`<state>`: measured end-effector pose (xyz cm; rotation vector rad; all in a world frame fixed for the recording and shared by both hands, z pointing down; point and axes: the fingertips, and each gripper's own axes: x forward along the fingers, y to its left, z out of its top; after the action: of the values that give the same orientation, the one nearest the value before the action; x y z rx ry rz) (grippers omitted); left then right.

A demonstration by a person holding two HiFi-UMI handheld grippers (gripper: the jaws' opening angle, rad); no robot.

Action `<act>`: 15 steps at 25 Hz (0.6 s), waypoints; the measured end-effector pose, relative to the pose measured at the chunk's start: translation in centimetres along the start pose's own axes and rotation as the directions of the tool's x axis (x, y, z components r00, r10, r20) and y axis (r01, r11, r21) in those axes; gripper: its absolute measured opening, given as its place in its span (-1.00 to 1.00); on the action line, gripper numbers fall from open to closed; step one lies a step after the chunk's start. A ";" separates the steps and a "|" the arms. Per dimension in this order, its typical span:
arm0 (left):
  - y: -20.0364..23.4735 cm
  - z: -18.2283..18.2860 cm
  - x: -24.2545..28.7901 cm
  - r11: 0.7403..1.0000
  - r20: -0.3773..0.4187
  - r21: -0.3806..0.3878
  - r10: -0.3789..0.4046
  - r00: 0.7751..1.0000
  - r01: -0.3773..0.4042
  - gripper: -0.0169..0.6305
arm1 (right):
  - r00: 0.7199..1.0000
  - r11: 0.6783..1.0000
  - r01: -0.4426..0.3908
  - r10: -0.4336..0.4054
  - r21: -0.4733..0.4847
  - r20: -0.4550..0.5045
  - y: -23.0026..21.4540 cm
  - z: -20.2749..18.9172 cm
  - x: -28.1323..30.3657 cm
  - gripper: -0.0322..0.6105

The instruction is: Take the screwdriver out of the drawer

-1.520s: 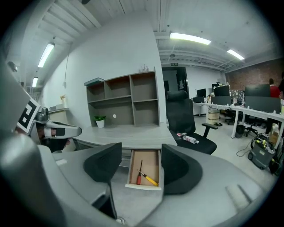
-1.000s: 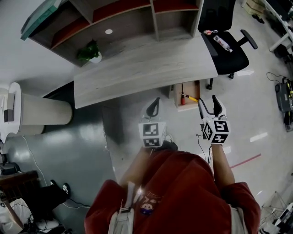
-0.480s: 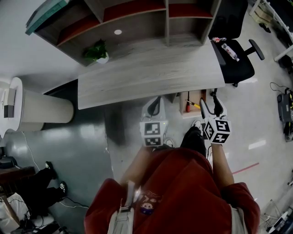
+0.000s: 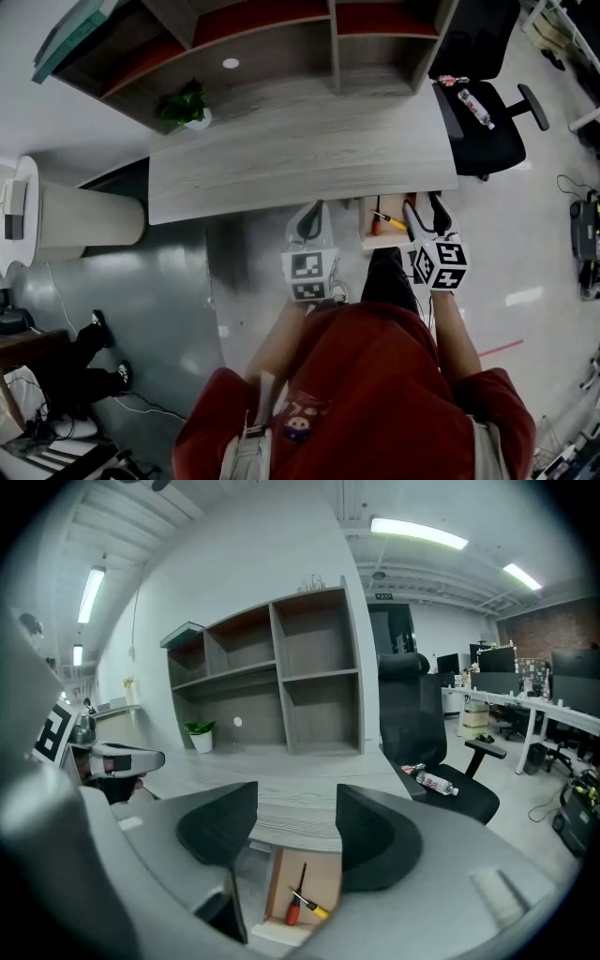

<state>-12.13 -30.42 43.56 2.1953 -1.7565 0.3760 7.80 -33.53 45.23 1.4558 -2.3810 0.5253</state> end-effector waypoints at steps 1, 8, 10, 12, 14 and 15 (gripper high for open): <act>-0.1 -0.1 0.5 1.000 -0.007 -0.002 0.005 1.000 -0.005 -0.95 | 1.000 1.000 -0.006 0.006 -0.003 -0.008 -0.3 0.0 0.4 -0.08; -1.2 -1.1 2.8 0.999 -0.041 -0.030 0.015 0.999 -0.016 -0.95 | 0.995 0.999 -0.050 0.051 0.012 -0.083 -1.8 -2.6 2.4 -0.08; -1.7 -1.8 3.4 1.000 -0.061 -0.020 -0.001 0.998 0.000 -0.95 | 0.992 0.998 -0.061 0.061 0.005 -0.108 -2.0 -3.8 3.2 -0.08; -2.4 -2.9 3.9 1.000 -0.088 -0.005 -0.018 0.996 0.018 -0.95 | 0.987 0.998 -0.068 0.066 -0.006 -0.146 -2.4 -5.6 3.8 -0.08; -2.8 -4.3 4.5 1.000 -0.118 0.002 -0.022 0.993 0.023 -0.95 | 0.980 0.997 -0.071 0.069 -0.004 -0.185 -2.9 -7.5 4.5 -0.08; -2.8 -4.9 4.9 1.000 -0.132 0.003 -0.021 0.991 0.022 -0.95 | 0.977 0.997 -0.072 0.071 0.002 -0.202 -3.3 -8.4 4.9 -0.08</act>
<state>-8.36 -32.31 49.75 2.1381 -1.6626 0.5086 9.09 -34.93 55.30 1.2529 -2.2790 0.6515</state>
